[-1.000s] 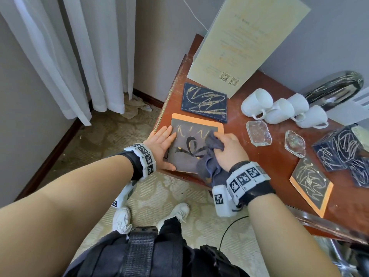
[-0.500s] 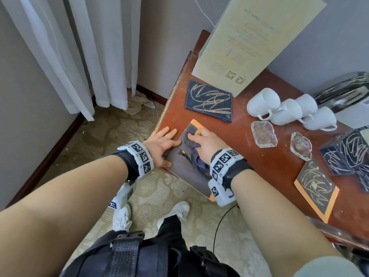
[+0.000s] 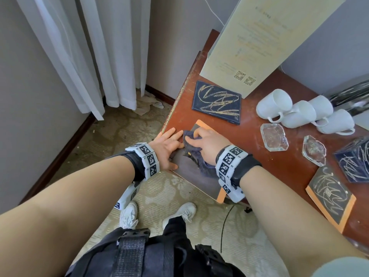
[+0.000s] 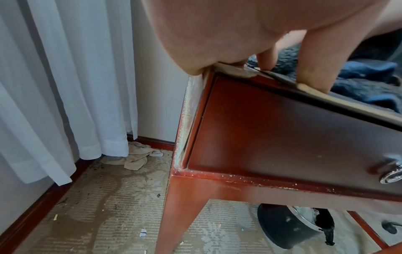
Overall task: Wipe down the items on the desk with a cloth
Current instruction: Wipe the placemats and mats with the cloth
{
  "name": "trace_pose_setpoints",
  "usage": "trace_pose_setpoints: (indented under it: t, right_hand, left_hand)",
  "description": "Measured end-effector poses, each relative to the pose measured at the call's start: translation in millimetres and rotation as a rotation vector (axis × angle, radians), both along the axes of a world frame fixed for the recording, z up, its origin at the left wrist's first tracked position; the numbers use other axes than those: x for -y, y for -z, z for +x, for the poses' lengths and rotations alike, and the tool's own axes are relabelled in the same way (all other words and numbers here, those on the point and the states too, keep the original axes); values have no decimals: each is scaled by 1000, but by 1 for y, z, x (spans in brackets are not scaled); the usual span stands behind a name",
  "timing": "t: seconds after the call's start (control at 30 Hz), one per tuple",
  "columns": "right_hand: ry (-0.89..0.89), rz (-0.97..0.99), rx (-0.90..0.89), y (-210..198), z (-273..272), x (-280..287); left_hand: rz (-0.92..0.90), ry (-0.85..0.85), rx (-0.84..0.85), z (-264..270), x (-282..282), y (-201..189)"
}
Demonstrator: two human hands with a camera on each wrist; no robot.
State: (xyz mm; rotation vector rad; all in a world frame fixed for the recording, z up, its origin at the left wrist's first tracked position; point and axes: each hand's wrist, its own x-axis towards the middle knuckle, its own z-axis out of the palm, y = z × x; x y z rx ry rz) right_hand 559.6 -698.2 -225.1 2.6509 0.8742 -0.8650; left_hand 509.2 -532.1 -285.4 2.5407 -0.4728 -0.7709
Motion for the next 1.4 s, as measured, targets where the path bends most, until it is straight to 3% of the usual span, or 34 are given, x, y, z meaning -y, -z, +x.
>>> trace_pose_setpoints:
  t: [0.03,0.23,0.4,0.57,0.7,0.77,0.9,1.0,1.13,1.3,1.4]
  right_hand:
    - [-15,-10,-23,0,0,3]
    - [294,28,82,1,21,10]
    - [88,30,-56,-4,17,0]
    - [258,-25,74,1,33,6]
    - [48,-74,31,-5,22,18]
    - [212,-67,17,-8,15,33]
    - [279,-86,7,-10,5,51]
    - [165,-52,-76,-7,4,56]
    - [303,-52,80,-8,9,71]
    - [248,-10,-42,-9,-10,82]
    - [316,-92,31,-11,-14,97]
  left_hand:
    - [5,2,2,0,0,0]
    - [-36,-20,-1,-1,0,0]
    - [-57,-41,11,-4,0,0]
    - [-50,-54,-2,-4,2,-4]
    - [22,-96,25,-9,11,-9]
    - [76,-154,42,-11,21,-10]
    - [132,-192,25,-11,29,-11]
    - [102,-196,21,-10,27,-10]
    - [109,-193,13,-11,28,-12]
    - [107,-192,-16,-9,27,-16]
    - [151,-185,-1,-10,30,-17]
